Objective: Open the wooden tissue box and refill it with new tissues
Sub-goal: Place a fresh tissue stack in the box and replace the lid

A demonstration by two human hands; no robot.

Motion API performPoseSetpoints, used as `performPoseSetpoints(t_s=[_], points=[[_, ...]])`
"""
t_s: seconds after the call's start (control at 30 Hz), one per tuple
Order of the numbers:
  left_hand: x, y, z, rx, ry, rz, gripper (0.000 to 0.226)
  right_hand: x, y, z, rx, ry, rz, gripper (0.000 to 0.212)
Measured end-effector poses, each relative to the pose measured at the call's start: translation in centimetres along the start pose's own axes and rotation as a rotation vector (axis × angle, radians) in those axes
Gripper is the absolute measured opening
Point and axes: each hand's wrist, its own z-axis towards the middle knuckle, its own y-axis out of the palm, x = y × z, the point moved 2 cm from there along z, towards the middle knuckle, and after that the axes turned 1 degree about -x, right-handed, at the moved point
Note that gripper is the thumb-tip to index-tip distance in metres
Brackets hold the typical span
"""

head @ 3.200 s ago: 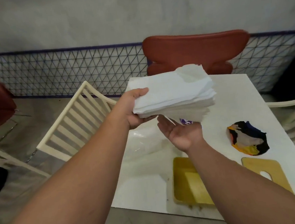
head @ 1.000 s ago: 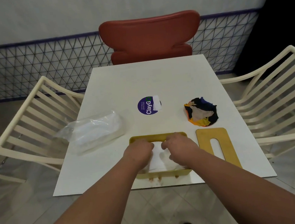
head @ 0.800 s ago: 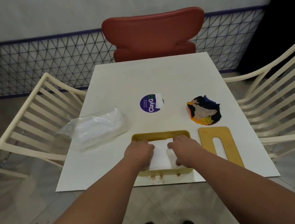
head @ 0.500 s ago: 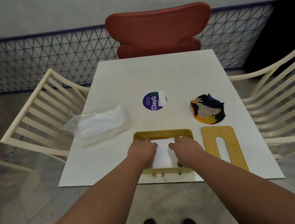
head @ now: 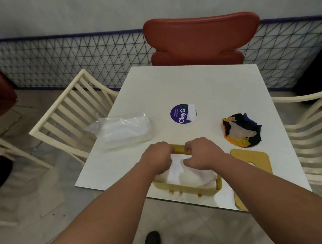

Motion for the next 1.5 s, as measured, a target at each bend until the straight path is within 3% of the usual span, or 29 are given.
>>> performPoseSetpoints(t_s=[0.2, 0.37, 0.53, 0.67, 0.83, 1.0, 1.07, 1.17, 1.27, 1.5], points=[[-8.5, -5.5, -0.3, 0.386, -0.194, -0.263, 0.026, -5.1, -2.2, 5.2, 0.263, 0.023, 0.336, 0.03], [-18.5, -7.9, -0.7, 0.533, -0.432, -0.354, 0.016, -8.9, -1.6, 10.6, 0.307, 0.097, 0.514, 0.025], [-26.7, -6.5, -0.9, 0.652, -0.725, -0.558, 0.013, -11.0, -0.1, 15.4, 0.336, 0.251, 0.602, 0.036], [-30.7, -3.9, 0.5, 0.552, -0.848, -0.659, 0.008, -11.4, 1.6, 18.1, 0.342, 0.351, 0.632, 0.052], [-32.4, -1.3, 3.2, 0.311, -0.779, -0.768, 0.021, -11.4, 2.8, 19.4, 0.327, 0.446, 0.578, 0.054], [-30.8, -0.5, 5.2, 0.177, -0.743, -1.243, 0.006, -11.5, 3.1, 19.9, 0.351, 0.525, 0.567, 0.05], [-30.6, 0.0, 6.4, 0.14, -0.72, -1.4, 0.017, -11.5, 3.3, 20.1, 0.267, 0.568, 0.596, 0.057], [-30.7, 0.2, 7.4, 0.031, -0.716, -1.302, 0.034, -11.7, 3.9, 20.4, 0.135, 0.574, 0.673, 0.057], [-29.9, -0.1, 7.6, -0.07, -0.717, -1.279, 0.053, -11.7, 4.2, 20.5, 0.146, 0.561, 0.701, 0.046], [-29.2, 0.4, 7.5, -0.107, -0.712, -1.404, 0.038, -11.3, 4.4, 20.8, 0.173, 0.587, 0.744, 0.034]])
